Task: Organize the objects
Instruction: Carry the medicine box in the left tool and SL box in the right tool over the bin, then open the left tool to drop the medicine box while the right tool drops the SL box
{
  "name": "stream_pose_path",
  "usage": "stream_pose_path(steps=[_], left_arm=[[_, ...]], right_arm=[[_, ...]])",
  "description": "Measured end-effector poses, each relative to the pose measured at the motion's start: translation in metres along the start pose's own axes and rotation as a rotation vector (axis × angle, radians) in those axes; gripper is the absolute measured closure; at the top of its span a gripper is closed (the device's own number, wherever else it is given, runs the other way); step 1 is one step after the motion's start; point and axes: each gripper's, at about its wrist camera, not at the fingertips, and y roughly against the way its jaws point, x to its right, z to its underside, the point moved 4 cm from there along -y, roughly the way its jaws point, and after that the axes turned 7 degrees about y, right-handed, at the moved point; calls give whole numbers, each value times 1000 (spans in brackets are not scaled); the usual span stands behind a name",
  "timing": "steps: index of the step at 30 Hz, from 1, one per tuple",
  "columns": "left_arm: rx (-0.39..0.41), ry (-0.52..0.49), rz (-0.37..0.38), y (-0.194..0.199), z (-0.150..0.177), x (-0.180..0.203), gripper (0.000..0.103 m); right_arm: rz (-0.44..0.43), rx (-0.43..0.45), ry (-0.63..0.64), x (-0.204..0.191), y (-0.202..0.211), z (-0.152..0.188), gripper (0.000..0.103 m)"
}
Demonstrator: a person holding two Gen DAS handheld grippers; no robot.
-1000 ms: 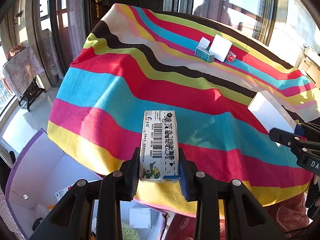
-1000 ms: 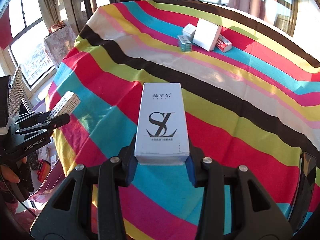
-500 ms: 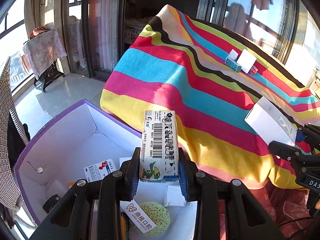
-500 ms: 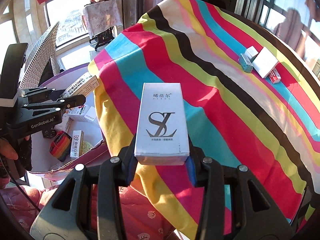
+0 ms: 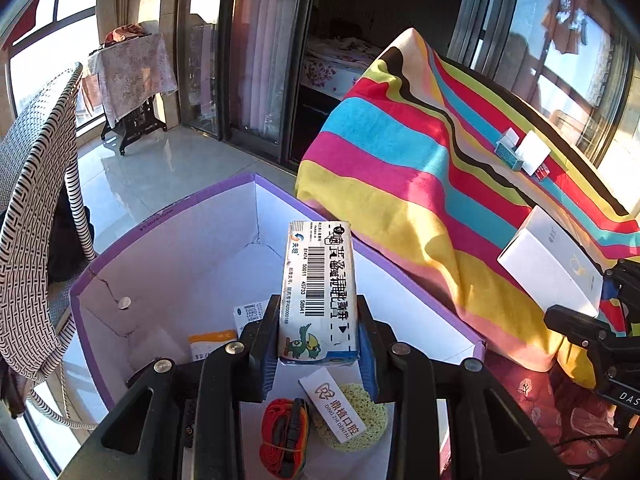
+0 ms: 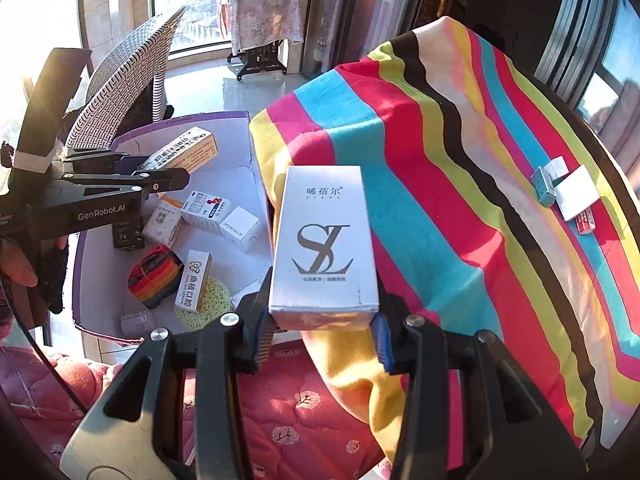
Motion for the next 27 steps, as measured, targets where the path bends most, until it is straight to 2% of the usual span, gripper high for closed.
stream_pose_path(steps=[17, 27], left_arm=[[-8, 105, -146, 3, 3, -71, 68], [-17, 115, -210, 3, 5, -84, 68]], right_arm=[[-96, 11, 285, -90, -18, -44, 58], [-168, 30, 315, -118, -25, -50, 58]])
